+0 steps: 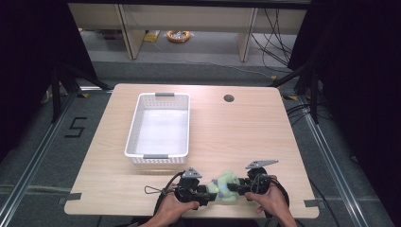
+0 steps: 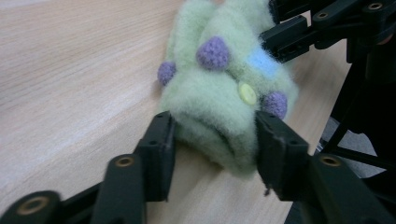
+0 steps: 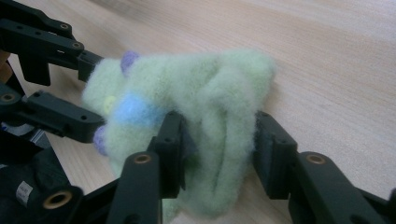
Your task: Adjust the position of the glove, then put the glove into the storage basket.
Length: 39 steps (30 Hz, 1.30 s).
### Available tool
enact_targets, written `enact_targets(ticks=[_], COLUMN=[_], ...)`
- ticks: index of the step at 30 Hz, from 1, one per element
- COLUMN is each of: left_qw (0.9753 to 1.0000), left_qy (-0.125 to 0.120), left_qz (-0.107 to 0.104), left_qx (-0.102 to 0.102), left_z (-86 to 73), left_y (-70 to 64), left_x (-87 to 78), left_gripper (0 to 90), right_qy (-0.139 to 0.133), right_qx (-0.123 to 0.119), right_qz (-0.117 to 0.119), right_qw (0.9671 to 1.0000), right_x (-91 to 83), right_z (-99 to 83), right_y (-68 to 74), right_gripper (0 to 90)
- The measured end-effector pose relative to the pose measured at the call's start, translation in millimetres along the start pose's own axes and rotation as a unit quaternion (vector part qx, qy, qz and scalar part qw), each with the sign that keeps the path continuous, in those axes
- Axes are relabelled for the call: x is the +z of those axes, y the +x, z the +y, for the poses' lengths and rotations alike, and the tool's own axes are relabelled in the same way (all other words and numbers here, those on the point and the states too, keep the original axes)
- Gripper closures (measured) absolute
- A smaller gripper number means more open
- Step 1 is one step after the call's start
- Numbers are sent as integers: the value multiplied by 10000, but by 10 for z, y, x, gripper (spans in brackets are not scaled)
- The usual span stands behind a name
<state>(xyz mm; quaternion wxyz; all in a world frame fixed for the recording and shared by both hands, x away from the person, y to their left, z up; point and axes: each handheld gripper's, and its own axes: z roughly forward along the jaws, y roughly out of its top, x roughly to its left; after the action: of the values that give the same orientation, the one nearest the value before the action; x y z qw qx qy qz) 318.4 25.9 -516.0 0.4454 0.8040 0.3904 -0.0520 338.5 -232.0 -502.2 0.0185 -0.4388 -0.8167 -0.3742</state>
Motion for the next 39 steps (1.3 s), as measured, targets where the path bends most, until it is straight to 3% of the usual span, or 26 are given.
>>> enact_targets(ticks=[4,6,9,10,11,12,13,15,16,17,19,21,23,26,29,32,34,39], left_qw=[9999,9999,9999,9999,9999,9998,9998,9998,9999,9998,9998,9997,9996,9995,9995,9995,9995,9990], left_qy=[-25,-55,-69,-101,-96,-172,-77,-72,-22,-36,-38,-44,-161,-65,-73,-108,-133,-150], left_qz=[18,-93,-92,-80,-108,-20,-100,-107,-43,-163,-82,-174,-115,-214,-117,-169,-139,-194], left_qx=[103,56,65,56,76,126,140,137,154,147,184,180,200,241,267,241,242,380], left_z=[7,11,41,53,64,70,89,104,114,120,128,130,124,138,142,144,149,161], left_y=[-10,4,34,41,50,53,69,82,84,99,100,108,99,109,106,114,103,90], left_x=[1,6,3,4,3,11,5,7,0,5,-5,-13,-6,-33,-63,-84,-102,-178], left_gripper=[644,653,679,687,693,695,697,699,699,699,699,699,699,699,698,697,696,694], right_qy=[-76,-97,-177,-162,-234,-251,-316,-380,-371,-426,-468,-541,-529,-574,-561,-591,-602,-654], right_qx=[-64,-66,-41,134,93,92,179,101,305,125,182,201,193,181,304,164,257,174], right_qz=[11,15,59,118,188,177,274,210,240,204,163,199,119,84,131,74,163,185], right_qw=[10000,9999,9998,9997,9995,9995,9990,9990,9986,9988,9986,9981,9983,9982,9979,9981,9977,9975], right_x=[-18,-19,-29,-39,-30,-39,-30,-41,-54,-55,-65,-71,-80,-82,-84,-84,-72,-78], right_z=[-22,-26,-39,-46,-50,-54,-59,-66,-75,-73,-76,-79,-80,-77,-68,-53,-49,-10], right_y=[10,9,-3,17,0,-7,-12,-43,-11,-35,-15,7,32,45,81,88,107,134], right_gripper=[654,658,674,677,679,682,684,688,689,690,693,695,696,696,696,696,696,696])
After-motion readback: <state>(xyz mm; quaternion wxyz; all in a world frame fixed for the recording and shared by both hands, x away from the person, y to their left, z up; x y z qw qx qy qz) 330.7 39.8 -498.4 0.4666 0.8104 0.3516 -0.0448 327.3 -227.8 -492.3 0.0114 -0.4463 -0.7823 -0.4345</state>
